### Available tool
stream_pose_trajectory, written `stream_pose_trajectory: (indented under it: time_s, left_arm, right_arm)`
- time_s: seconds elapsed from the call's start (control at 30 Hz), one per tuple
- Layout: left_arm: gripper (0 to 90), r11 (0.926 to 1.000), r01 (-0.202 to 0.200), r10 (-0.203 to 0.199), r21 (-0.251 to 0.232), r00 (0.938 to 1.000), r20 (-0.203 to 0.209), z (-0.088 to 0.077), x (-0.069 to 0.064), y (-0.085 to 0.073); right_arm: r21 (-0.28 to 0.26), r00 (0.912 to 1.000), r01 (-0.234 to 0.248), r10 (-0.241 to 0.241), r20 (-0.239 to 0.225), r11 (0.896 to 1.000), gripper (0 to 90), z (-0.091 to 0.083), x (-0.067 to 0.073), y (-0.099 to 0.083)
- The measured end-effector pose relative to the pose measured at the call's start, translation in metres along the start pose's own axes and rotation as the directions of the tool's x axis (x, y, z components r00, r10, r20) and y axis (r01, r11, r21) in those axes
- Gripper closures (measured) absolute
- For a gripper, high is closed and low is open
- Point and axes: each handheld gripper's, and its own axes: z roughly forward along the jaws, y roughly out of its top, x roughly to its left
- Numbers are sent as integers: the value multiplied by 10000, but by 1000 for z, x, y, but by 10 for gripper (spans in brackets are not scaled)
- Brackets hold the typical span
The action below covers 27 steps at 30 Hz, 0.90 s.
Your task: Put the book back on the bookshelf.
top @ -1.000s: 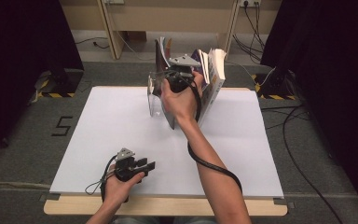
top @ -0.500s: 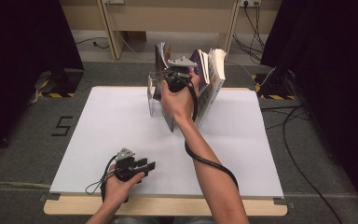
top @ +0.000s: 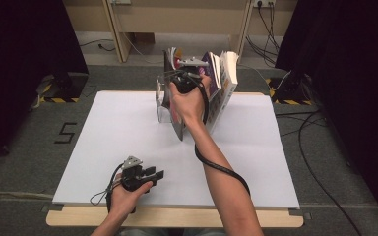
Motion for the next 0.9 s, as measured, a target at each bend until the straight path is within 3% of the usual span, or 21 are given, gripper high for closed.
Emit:
stream_pose_trajectory:
  time_s: [0.27,0.47,0.63,0.7,0.77,0.9]
  left_arm:
    - [538,10000,-8,7,-21,10000,-26,-1,1,0]
    - [538,10000,-54,54,4,10000,5,0,-1,0]
    - [538,10000,-38,38,6,10000,-2,0,-1,0]
    - [538,10000,-68,68,5,10000,23,0,-1,0]
    - [538,10000,-79,79,12,10000,28,0,-1,0]
    - [538,10000,-67,67,-14,10000,23,0,-1,0]
  right_arm:
    - [438,9971,-393,420,-627,9983,711,0,-8,-3]
    - [1159,9962,-420,504,-706,9924,696,-1,-8,-1]
    - [1701,9995,-186,224,-210,9853,853,-2,-3,2]
    - [1695,9999,-139,127,84,9854,861,-2,2,2]
    - [1716,9994,-350,348,41,9845,853,-2,6,1]
    - [1648,9994,-327,347,-92,9858,849,-1,13,0]
